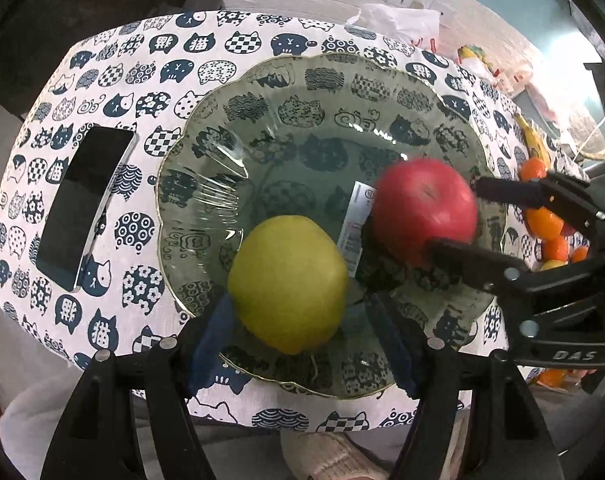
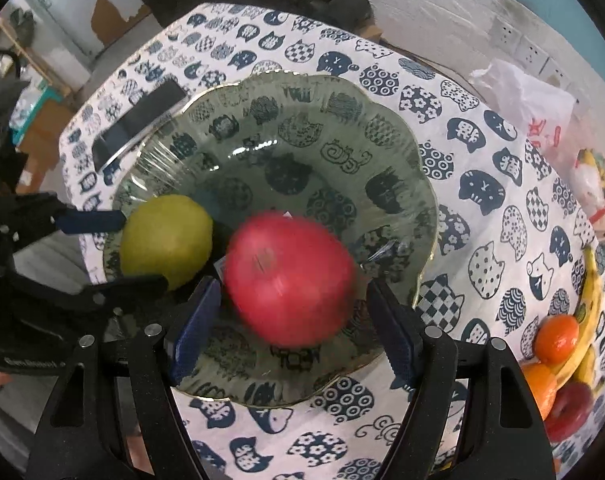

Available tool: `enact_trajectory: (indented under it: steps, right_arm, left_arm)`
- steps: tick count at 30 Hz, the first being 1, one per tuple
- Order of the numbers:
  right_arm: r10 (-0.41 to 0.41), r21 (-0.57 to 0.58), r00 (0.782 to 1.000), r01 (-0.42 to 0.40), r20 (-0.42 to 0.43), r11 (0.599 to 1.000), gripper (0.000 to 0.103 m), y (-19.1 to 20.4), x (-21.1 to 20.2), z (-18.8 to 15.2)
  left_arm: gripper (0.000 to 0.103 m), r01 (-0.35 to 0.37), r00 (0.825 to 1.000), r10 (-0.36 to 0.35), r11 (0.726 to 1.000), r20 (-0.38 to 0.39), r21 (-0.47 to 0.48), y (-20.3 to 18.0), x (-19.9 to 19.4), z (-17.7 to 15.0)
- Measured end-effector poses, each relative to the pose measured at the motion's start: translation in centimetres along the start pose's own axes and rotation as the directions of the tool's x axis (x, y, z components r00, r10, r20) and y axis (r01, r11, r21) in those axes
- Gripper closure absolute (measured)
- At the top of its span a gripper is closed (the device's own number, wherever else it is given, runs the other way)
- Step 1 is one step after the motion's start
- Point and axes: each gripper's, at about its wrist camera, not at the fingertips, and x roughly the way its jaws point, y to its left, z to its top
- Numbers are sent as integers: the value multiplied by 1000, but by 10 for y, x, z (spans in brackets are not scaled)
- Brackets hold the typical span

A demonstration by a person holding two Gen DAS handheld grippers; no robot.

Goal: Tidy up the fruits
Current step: 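Lower the pear onto the plate and open the left gripper while the right releases the apple, then move both grippers back over the fruit pile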

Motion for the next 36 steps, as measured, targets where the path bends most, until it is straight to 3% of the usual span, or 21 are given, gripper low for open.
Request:
enact_trajectory:
  steps: [26, 36]
  right_arm:
    - [17, -6, 999, -17, 28, 1000, 23, 1, -9, -8]
    - [-8, 95, 987, -8, 158, 995, 21, -24, -67, -16]
  left_arm:
    - [30, -24, 999, 24, 1000, 26, 19, -6, -14, -10]
    - [29, -10, 996, 10, 1000, 94, 1, -23, -39, -6]
